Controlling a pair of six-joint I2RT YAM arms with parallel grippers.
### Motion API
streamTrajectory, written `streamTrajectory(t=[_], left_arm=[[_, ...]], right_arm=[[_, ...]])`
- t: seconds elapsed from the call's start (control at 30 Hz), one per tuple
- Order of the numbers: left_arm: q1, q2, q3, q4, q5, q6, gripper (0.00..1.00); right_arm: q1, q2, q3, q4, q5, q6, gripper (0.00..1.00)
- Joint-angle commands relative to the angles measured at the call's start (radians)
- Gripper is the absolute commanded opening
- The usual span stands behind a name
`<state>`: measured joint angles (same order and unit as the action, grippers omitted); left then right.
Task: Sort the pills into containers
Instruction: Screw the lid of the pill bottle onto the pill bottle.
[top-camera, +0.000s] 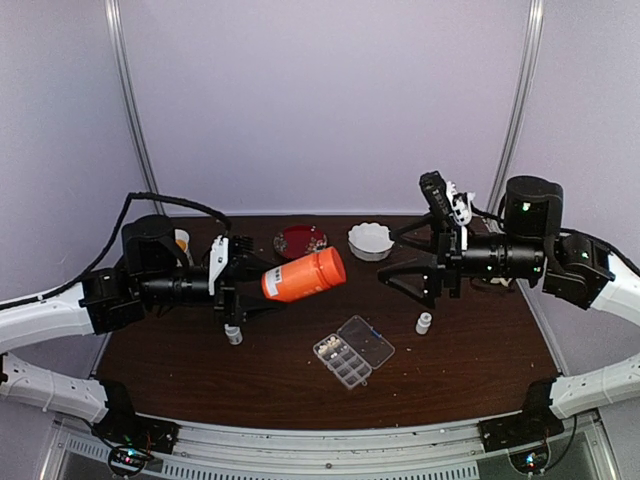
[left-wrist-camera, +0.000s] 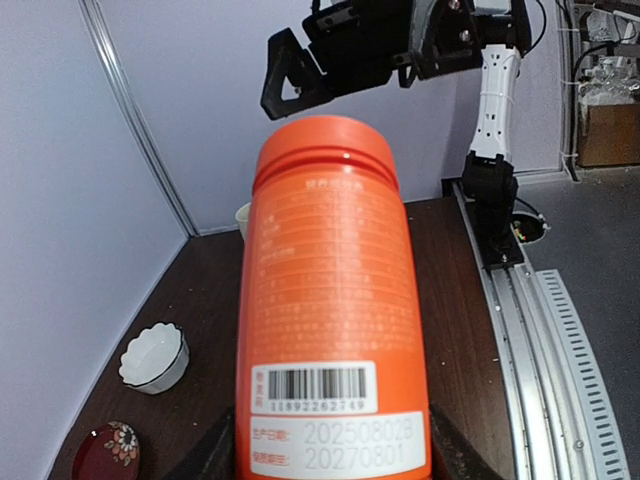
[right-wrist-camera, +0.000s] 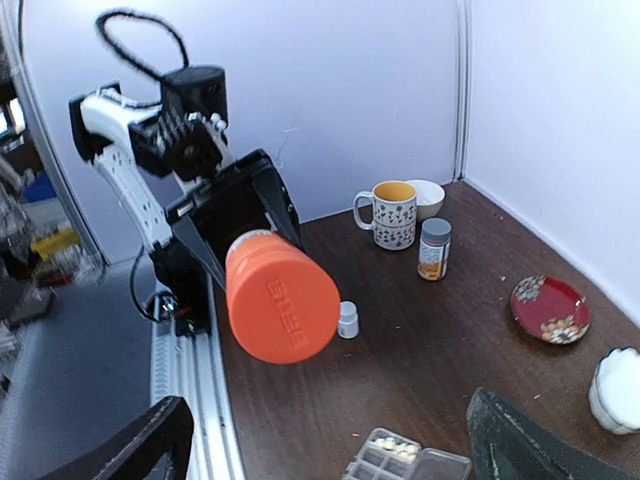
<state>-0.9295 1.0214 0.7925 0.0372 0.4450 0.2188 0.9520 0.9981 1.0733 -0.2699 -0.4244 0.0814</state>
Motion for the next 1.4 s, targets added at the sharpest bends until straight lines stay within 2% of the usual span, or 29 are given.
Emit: streamTrajectory(t=[0.0,0.1,0.3,0.47,0.63,0.7,0.83,1.17,1.23,1.37], left_arm=[[0.002,-0.008,-0.012,0.088,0.131,-0.098,0.0],[0.001,0.003,-0.001,0.065,0.185,-0.117,0.0],[0.002,0.018,0.011,0.047,0.236,-0.147,0.0],[0.003,0.072,0.064,-0.024,0.317,-0.161,0.0],[0.002,0.102,0.087,-0.069,0.327,-0.166,0.0],[0.001,0.103,0.085,-0.061,0.328,-0.169,0.0],[0.003,0.104,0.085,-0.058,0.334,-0.175,0.0],[0.002,0.101,0.082,-0.076,0.33,-0.174,0.0],[0.002,0.1,0.082,-0.075,0.331,-0.176,0.0],[0.002,0.1,0.081,-0.073,0.33,-0.176,0.0]], right_arm=[[-0.001,-0.029,-0.057,0.044,-0.058,-0.383,1.0],[0.009,-0.037,-0.057,-0.005,-0.111,-0.592,1.0],[0.039,-0.015,-0.047,-0.027,-0.117,-0.804,0.98],[0.096,-0.012,-0.052,0.004,-0.036,-0.942,0.96],[0.127,0.016,-0.023,-0.001,-0.024,-0.981,0.94],[0.142,0.043,0.004,-0.032,-0.008,-0.986,0.89],[0.171,0.089,0.041,-0.084,0.023,-0.989,0.86],[0.194,0.116,0.033,-0.062,0.031,-0.952,0.73],[0.197,0.115,0.029,-0.061,0.033,-0.947,0.73],[0.203,0.118,0.022,-0.054,0.04,-0.941,0.79]])
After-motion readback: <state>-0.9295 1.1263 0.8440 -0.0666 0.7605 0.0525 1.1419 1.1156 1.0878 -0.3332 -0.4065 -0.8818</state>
